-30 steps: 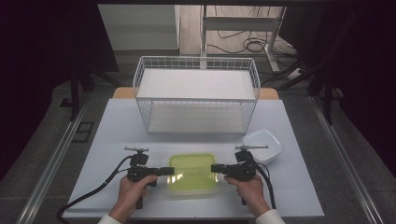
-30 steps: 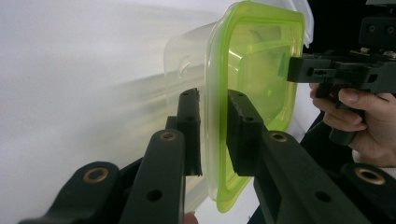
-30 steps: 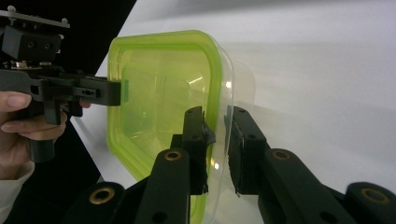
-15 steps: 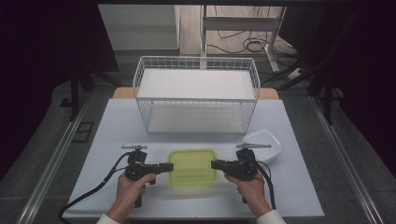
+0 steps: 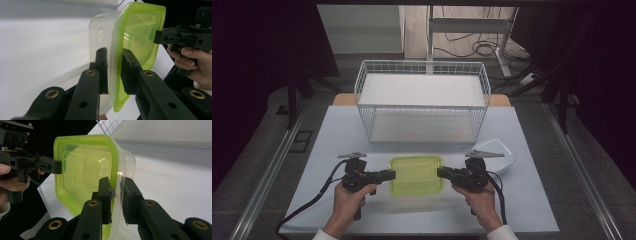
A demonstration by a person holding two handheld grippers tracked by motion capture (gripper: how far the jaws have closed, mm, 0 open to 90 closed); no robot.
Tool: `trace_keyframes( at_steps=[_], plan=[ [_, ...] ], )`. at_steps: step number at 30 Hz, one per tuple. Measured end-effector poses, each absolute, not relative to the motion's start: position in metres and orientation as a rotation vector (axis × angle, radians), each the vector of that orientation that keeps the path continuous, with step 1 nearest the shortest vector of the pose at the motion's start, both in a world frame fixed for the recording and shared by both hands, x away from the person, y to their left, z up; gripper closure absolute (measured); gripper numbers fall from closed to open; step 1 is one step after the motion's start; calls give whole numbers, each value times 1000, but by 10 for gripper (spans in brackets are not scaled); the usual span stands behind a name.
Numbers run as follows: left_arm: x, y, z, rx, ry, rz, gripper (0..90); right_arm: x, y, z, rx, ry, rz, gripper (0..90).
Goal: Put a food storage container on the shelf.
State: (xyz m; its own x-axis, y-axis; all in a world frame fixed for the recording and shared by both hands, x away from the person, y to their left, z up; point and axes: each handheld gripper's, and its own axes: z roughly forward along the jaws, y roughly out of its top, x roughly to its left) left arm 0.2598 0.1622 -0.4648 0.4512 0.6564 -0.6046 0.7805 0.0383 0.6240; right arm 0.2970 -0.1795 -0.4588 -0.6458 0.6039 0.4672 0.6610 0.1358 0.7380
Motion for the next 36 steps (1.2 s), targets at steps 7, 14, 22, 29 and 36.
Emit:
trace_keyframes(
  at_steps=[7,14,22,29,36],
  plan=[
    [261,164,-455,1665,1247,-106,783,297,-177,-451,-1283,-2330,-1617,779],
    [260,162,-449,1670,1233,-88,784,296,-178,-444,-1268,-2349,-1643,779],
    [263,163,-440,1673,1211,-82,783,297,-180,-437,-1245,-2345,-1667,779],
    [273,164,-429,1650,1196,-66,783,308,-178,-422,-1230,-2381,-1689,781],
    [280,163,-410,1636,1164,-51,783,312,-180,-401,-1215,-2402,-1738,781]
  ],
)
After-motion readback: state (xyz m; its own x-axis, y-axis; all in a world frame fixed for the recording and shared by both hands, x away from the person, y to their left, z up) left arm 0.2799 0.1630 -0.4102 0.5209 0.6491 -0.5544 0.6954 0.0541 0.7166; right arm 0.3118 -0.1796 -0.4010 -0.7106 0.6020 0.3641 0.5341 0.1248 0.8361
